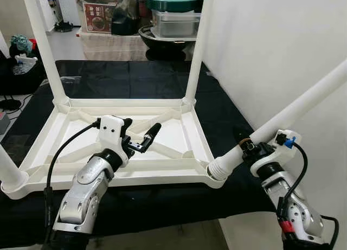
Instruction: Building children table
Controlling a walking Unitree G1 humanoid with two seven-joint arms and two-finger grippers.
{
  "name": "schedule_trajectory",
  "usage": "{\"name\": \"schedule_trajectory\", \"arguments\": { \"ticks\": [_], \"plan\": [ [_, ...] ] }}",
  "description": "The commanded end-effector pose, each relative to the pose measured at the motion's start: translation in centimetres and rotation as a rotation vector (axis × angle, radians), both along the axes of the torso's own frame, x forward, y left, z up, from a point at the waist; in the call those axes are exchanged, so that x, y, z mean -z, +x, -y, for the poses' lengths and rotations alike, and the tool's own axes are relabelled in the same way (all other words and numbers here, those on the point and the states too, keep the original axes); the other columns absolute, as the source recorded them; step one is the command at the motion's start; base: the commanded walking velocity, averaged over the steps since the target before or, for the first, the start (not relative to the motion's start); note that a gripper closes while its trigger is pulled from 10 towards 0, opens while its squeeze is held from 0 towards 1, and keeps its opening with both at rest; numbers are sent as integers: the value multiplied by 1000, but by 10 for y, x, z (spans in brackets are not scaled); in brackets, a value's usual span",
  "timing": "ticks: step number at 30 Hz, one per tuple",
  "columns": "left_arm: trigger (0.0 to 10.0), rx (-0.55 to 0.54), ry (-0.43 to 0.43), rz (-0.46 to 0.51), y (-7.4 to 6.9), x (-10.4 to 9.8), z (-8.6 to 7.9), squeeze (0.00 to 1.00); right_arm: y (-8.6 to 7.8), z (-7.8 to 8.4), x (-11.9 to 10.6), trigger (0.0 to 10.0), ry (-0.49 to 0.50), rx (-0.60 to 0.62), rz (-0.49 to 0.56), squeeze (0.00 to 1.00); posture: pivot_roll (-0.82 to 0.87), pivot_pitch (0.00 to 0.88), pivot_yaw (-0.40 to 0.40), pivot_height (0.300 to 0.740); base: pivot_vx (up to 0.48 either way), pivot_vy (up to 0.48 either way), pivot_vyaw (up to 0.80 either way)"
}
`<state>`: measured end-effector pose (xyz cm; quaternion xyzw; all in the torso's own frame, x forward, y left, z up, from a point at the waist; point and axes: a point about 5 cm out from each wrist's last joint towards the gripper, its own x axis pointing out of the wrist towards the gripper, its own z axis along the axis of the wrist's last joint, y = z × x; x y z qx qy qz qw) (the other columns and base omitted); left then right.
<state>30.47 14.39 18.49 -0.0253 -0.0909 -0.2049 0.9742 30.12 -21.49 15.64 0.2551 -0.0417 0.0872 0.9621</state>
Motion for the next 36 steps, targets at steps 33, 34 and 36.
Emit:
{"name": "schedule_trajectory", "arguments": {
  "ticks": [33, 34, 36],
  "plan": [
    [10000, 22, 7, -19, -2, 4, 0, 0, -23, -41, 35, 10000, -508, -380, -26, 0, 86, 0, -96, 740, 0, 0, 0],
    [10000, 22, 7, -19, -2, 4, 0, 0, -23, -41, 35, 10000, -508, -380, -26, 0, 86, 0, -96, 740, 0, 0, 0],
    [10000, 24, 6, -22, -3, 5, 0, 0, -26, -45, 32, 10000, -494, -415, -5, 0, 88, 0, -98, 740, 0, 0, 0]
  ]
}}
